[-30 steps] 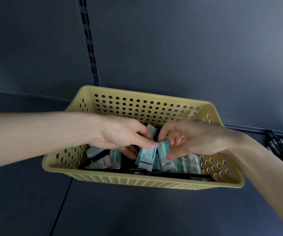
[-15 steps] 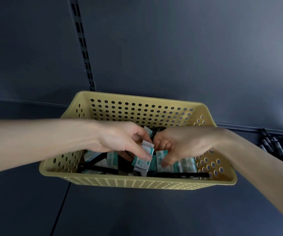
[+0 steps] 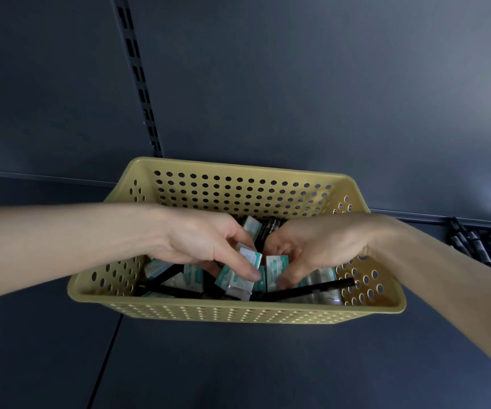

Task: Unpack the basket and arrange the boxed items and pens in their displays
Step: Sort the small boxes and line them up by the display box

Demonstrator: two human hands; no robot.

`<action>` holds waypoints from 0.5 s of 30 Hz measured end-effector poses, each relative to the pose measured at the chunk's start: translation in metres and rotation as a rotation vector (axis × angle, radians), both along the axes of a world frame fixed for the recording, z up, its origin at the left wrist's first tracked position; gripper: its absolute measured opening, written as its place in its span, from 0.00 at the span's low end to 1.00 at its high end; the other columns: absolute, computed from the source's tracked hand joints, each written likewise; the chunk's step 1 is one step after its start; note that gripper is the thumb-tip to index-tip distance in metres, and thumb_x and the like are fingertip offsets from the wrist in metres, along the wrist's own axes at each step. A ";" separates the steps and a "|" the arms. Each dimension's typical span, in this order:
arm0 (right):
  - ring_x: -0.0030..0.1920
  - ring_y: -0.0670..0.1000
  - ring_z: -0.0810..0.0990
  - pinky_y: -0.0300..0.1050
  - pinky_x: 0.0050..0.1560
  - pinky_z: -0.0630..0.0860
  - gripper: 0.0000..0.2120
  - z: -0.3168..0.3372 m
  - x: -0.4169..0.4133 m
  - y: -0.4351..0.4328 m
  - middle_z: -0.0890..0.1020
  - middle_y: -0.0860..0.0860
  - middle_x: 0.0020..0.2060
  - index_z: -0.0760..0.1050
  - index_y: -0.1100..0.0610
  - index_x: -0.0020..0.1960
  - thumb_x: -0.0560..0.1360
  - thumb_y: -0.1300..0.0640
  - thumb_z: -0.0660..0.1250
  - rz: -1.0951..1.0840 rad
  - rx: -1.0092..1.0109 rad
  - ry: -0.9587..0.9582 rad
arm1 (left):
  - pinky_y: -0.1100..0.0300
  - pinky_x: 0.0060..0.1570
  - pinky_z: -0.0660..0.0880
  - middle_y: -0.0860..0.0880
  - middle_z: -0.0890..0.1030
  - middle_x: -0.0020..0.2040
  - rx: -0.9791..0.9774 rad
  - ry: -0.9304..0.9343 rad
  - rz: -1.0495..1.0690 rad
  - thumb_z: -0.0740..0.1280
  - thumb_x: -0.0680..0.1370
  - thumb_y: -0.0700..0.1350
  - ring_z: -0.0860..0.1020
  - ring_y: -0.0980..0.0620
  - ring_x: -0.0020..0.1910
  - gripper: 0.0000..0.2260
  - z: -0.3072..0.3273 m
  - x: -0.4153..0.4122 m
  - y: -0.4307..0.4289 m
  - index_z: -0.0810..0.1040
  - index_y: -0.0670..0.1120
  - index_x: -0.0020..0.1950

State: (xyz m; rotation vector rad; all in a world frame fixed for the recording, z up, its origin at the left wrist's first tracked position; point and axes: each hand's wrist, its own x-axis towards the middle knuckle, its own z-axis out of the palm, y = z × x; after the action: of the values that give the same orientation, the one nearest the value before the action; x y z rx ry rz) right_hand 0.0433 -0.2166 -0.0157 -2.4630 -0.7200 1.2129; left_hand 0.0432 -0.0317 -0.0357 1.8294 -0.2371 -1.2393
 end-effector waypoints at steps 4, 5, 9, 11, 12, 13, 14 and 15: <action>0.49 0.52 0.80 0.48 0.51 0.76 0.14 -0.001 0.000 -0.002 0.83 0.51 0.48 0.76 0.53 0.54 0.70 0.53 0.72 -0.090 0.056 -0.012 | 0.73 0.43 0.73 0.54 0.84 0.46 0.024 -0.039 0.008 0.73 0.72 0.40 0.81 0.63 0.46 0.12 0.001 -0.002 0.000 0.79 0.45 0.55; 0.49 0.52 0.80 0.47 0.51 0.76 0.14 -0.001 0.000 -0.002 0.83 0.51 0.49 0.76 0.53 0.55 0.70 0.53 0.72 -0.116 0.065 -0.021 | 0.74 0.45 0.72 0.53 0.83 0.49 0.043 -0.071 0.007 0.73 0.72 0.41 0.80 0.62 0.48 0.12 0.002 -0.003 0.001 0.79 0.45 0.55; 0.53 0.45 0.77 0.43 0.57 0.73 0.18 0.001 0.004 -0.005 0.79 0.45 0.54 0.74 0.54 0.60 0.72 0.52 0.70 -0.261 0.110 -0.127 | 0.67 0.59 0.68 0.51 0.78 0.55 0.114 -0.180 0.041 0.73 0.72 0.45 0.75 0.57 0.57 0.18 0.007 0.000 0.008 0.75 0.44 0.59; 0.53 0.47 0.76 0.44 0.57 0.72 0.17 0.001 0.007 -0.005 0.78 0.47 0.55 0.74 0.54 0.60 0.73 0.51 0.70 -0.337 0.136 -0.183 | 0.62 0.64 0.66 0.50 0.77 0.56 0.119 -0.205 0.088 0.73 0.72 0.46 0.74 0.54 0.59 0.19 0.010 0.004 0.009 0.75 0.43 0.61; 0.53 0.49 0.77 0.46 0.57 0.72 0.17 0.000 0.009 -0.004 0.78 0.49 0.54 0.74 0.55 0.59 0.73 0.51 0.70 -0.353 0.134 -0.202 | 0.60 0.66 0.66 0.49 0.78 0.57 0.121 -0.211 0.112 0.73 0.72 0.46 0.74 0.54 0.60 0.20 0.010 0.006 0.010 0.75 0.42 0.62; 0.53 0.51 0.77 0.47 0.57 0.72 0.17 -0.001 0.011 -0.004 0.78 0.50 0.53 0.74 0.55 0.58 0.73 0.50 0.69 -0.355 0.127 -0.211 | 0.58 0.68 0.66 0.47 0.78 0.59 0.126 -0.214 0.143 0.73 0.72 0.45 0.74 0.53 0.61 0.21 0.010 0.008 0.009 0.74 0.41 0.63; 0.53 0.51 0.77 0.48 0.56 0.71 0.17 -0.003 0.012 -0.003 0.78 0.51 0.52 0.73 0.56 0.58 0.73 0.50 0.69 -0.354 0.118 -0.211 | 0.54 0.69 0.66 0.45 0.77 0.61 0.131 -0.207 0.180 0.72 0.73 0.45 0.75 0.51 0.62 0.23 0.009 0.009 0.009 0.73 0.40 0.65; 0.52 0.51 0.76 0.48 0.55 0.71 0.17 -0.004 0.013 -0.003 0.78 0.51 0.52 0.73 0.56 0.59 0.74 0.50 0.69 -0.354 0.112 -0.206 | 0.51 0.68 0.67 0.44 0.78 0.61 0.131 -0.188 0.216 0.72 0.73 0.45 0.75 0.49 0.62 0.23 0.008 0.010 0.008 0.73 0.39 0.65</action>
State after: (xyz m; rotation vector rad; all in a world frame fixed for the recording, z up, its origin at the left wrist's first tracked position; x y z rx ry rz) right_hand 0.0561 -0.2197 -0.0196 -2.5053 -0.3640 0.7782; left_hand 0.0536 -0.0239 -0.0279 2.0286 -0.0599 -0.9533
